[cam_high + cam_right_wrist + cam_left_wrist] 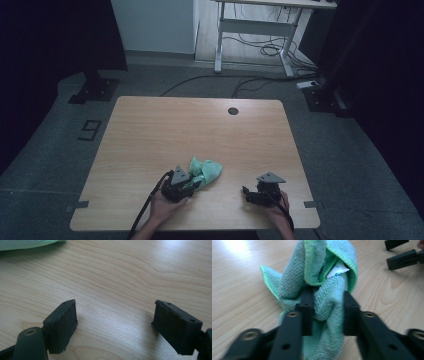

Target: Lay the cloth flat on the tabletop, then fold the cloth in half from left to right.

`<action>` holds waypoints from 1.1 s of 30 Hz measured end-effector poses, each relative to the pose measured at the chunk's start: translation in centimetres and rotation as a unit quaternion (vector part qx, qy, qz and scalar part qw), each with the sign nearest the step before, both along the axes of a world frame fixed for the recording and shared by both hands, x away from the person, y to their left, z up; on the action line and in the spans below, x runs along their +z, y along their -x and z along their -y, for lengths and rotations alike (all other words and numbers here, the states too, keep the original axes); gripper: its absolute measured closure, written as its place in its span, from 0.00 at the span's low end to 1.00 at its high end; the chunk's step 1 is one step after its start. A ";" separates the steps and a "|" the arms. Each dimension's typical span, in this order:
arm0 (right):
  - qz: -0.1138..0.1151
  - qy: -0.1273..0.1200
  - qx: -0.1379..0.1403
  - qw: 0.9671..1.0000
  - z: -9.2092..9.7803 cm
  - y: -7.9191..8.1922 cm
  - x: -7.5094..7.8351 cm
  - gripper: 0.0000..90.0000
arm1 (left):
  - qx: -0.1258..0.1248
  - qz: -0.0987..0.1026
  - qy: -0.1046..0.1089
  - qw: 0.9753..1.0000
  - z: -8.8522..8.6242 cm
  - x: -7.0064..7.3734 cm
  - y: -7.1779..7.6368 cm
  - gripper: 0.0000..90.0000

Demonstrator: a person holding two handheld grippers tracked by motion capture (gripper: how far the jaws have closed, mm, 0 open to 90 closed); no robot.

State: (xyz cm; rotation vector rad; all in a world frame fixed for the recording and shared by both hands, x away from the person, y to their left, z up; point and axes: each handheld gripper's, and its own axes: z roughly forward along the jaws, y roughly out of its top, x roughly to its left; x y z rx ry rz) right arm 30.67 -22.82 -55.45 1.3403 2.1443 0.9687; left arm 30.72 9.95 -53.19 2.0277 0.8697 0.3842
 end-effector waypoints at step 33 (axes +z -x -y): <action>0.065 -0.044 0.043 0.996 -2.0 1.7 2.3 0.23 | 0.024 0.005 0.031 0.999 -6.1 3.3 1.4 0.34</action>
